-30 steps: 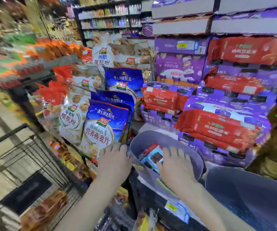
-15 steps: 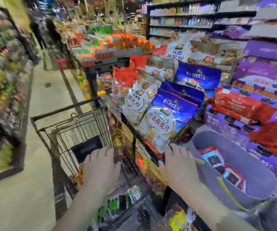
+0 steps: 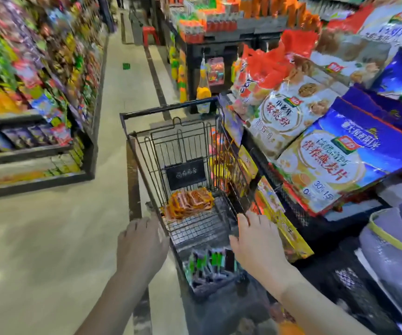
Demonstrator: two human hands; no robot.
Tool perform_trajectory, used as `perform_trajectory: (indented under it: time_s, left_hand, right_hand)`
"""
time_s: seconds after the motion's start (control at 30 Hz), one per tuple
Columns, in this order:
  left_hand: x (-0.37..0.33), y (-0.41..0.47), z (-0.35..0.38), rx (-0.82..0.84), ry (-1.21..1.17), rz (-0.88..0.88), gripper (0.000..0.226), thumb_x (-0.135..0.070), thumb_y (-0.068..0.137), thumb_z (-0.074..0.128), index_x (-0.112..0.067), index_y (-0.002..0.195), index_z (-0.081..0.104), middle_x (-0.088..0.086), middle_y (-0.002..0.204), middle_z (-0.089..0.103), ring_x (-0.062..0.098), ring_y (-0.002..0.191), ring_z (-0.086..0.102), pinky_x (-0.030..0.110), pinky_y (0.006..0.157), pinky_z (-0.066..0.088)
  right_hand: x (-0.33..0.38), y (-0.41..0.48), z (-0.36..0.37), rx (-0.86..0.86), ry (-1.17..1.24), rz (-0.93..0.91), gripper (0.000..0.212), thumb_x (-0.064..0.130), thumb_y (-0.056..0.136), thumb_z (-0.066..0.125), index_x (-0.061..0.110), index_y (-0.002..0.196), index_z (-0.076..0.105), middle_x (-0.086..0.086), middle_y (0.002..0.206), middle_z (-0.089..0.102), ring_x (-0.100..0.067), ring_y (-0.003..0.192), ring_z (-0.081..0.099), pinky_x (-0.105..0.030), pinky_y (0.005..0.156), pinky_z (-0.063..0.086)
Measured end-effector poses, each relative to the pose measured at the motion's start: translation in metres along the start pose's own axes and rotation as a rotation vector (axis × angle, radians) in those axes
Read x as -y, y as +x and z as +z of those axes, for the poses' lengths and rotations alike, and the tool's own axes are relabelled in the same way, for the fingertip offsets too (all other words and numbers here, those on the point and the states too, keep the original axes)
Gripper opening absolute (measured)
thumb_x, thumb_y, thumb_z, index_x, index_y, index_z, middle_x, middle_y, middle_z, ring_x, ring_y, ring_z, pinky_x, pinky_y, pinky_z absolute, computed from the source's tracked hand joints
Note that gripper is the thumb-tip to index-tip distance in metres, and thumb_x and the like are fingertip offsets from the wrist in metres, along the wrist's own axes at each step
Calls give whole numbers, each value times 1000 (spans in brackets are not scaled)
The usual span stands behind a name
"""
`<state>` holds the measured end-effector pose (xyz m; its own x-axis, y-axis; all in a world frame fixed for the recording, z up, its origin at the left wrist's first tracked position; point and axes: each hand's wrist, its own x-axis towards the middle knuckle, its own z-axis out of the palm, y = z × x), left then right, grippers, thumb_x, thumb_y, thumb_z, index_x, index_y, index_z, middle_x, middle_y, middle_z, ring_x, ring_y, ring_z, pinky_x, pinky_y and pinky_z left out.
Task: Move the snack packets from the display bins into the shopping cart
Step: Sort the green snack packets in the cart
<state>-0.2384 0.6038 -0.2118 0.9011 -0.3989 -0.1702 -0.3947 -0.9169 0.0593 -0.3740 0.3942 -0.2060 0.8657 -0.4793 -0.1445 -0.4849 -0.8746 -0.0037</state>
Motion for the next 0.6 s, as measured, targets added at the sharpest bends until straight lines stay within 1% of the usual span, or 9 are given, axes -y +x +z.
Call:
perform_trajectory:
  time_s: [0.07,0.17,0.27,0.33,0.43,0.5,0.53,0.6]
  left_hand:
    - [3,10,12,35,-15,-30,56,-54,102,50,-26,150,48,-4,149,57,24,137,52,42,109,45]
    - [2,25,34,90,-26,-56,50,-53,102,50,-26,143,52,-3,145,59,25,132,54,42,105,47]
    - [-5,41,57,142,-61,-80,50,-53,103,50,-25,145,50,-2,145,57,25,134,53,41,107,46]
    - [-12,54,71,182,-82,-107,54,-53,104,50,-23,148,48,0,147,57,26,134,53,40,106,46]
    - [-20,73,91,212,-136,-179,53,-52,103,52,-20,146,50,1,144,59,28,130,56,41,101,49]
    - [-23,90,104,198,-194,-242,50,-50,103,54,-20,142,51,2,140,61,29,126,58,41,97,51]
    - [-25,99,111,188,-228,-285,50,-50,103,54,-19,142,50,3,139,62,30,125,59,41,95,52]
    - [-27,116,130,180,-303,-374,59,-50,103,55,-16,150,44,7,141,61,32,126,59,43,96,53]
  right_hand:
    - [6,14,8,36,-14,-30,62,52,105,38,16,156,32,-7,157,39,-31,140,40,-44,114,35]
    - [10,39,25,101,-19,-68,60,53,105,38,17,153,35,-6,154,41,-29,138,42,-42,110,38]
    - [10,70,46,193,-28,-115,61,54,105,39,16,153,35,-6,156,41,-29,139,43,-42,110,40]
    - [7,91,63,251,-38,-147,59,53,105,39,16,151,37,-7,153,44,-29,136,45,-41,109,42]
    - [3,123,83,324,-60,-205,56,53,105,40,16,147,40,-7,147,48,-29,131,49,-41,105,44]
    - [2,146,96,364,-56,-240,56,51,105,40,15,148,40,-7,148,48,-30,132,47,-42,105,44]
    - [0,156,103,390,-52,-255,58,51,105,40,14,150,38,-8,150,46,-30,133,46,-42,106,43]
    - [-2,177,120,445,-47,-281,62,51,105,40,14,155,34,-9,153,43,-31,137,43,-43,109,41]
